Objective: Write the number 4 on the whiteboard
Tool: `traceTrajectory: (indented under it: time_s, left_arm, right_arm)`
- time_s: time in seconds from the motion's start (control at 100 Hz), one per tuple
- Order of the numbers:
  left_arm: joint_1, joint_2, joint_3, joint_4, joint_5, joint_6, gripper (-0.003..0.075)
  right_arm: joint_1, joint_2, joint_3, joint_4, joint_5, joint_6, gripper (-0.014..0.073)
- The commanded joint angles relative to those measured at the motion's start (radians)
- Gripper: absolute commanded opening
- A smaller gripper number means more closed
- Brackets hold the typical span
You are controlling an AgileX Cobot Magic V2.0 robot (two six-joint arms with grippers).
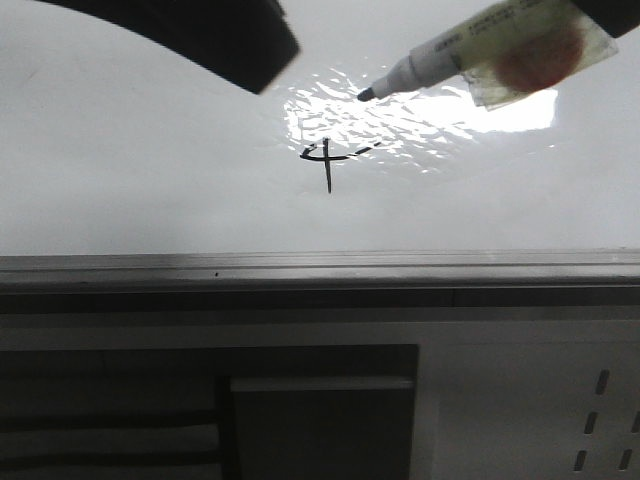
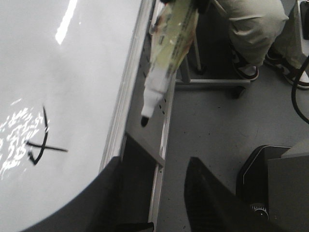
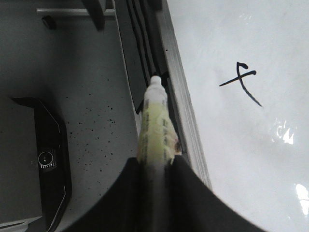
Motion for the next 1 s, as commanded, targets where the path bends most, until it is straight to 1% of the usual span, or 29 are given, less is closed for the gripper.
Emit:
traceTrajectory:
  time_s: [0.0,0.19,0.34,0.44,0.78,0.85,0.99]
  left_arm:
    - [-0.026,0.041,-0.082,-0.034,-0.057,0.021,0.0283]
    - [-0.037,0.14,-0.176,-0.038,-0.041,0.042,0.0286]
    - [-0.051,0.184,-0.211,-0.045,-0.045,0.082,0.0286]
    - [-0.068,0.204,-0.233,-0.045,-0.029,0.082,0.0286]
    - [-0.082,0.223,-0.235,-0.043,-0.03,0.083,0.0275]
    - [-0.082,0.223,-0.235,-0.043,-0.03,0.083,0.0235]
    - [-0.082,0.223,-0.235,-0.043,-0.039,0.083,0.0113]
  right_arm:
    - [0.003,-0.015,-0.034,0.021,-0.033,-0.016,0.0036]
    - [0.003,-0.015,-0.034,0.021,-0.033,-0.016,0.0037]
    - [0.003,-0.015,-0.034,0.021,-0.033,-0.016,0.0037]
    - [0.003,-0.015,-0.034,0.021,-0.035,-0.016,0.0037]
    - [0.003,-0.015,-0.034,0.023,-0.033,-0.016,0.0037]
    - [0.003,-0.015,-0.034,0.029,-0.033,-0.016,0.0037]
    - [0.003,-0.015,-0.034,0.031,-0.031,-0.016,0.0037]
